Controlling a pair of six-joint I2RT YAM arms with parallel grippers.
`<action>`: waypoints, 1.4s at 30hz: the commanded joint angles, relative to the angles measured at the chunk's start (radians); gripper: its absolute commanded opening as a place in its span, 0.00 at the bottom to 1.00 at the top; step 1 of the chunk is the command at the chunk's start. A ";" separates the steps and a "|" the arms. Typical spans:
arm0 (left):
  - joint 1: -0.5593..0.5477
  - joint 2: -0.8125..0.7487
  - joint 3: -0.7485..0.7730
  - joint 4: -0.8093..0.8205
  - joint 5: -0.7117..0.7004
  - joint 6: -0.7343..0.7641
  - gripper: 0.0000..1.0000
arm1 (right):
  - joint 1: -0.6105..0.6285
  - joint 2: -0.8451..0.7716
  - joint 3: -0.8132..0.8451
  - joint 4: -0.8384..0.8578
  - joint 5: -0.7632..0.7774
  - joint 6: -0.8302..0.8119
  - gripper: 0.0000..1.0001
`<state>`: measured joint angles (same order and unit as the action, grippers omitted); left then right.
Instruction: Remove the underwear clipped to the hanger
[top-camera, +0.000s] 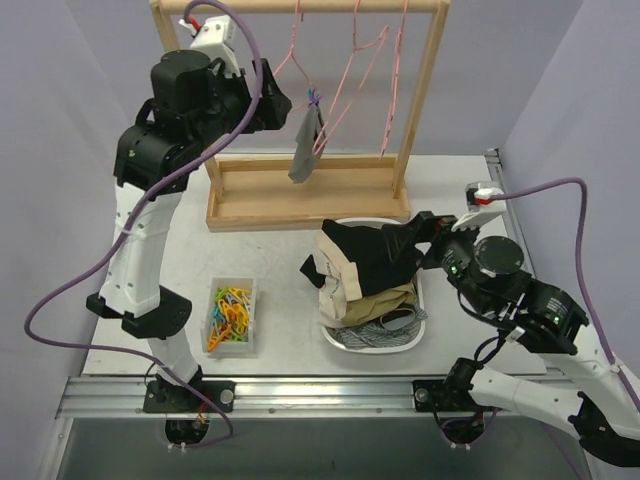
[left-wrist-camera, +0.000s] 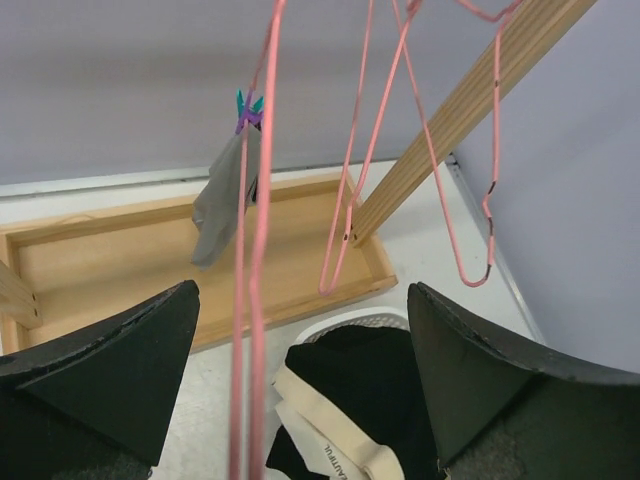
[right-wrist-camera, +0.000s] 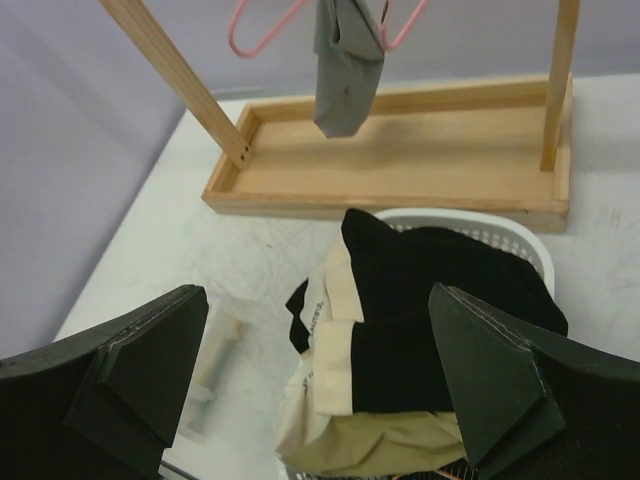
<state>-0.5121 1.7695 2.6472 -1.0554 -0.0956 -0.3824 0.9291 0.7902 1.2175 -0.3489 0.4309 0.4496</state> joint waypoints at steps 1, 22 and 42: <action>0.006 0.033 0.077 -0.003 0.062 0.088 0.94 | -0.006 -0.009 -0.027 -0.022 -0.035 0.029 1.00; 0.009 0.194 -0.001 -0.179 -0.122 0.246 0.94 | -0.004 -0.037 -0.073 -0.042 -0.011 0.031 1.00; 0.023 0.329 0.077 -0.134 -0.024 0.303 0.65 | -0.004 -0.009 -0.079 -0.048 -0.014 0.009 0.80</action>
<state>-0.4953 2.1139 2.6553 -1.2350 -0.1444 -0.0925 0.9291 0.7658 1.1358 -0.4141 0.4034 0.4686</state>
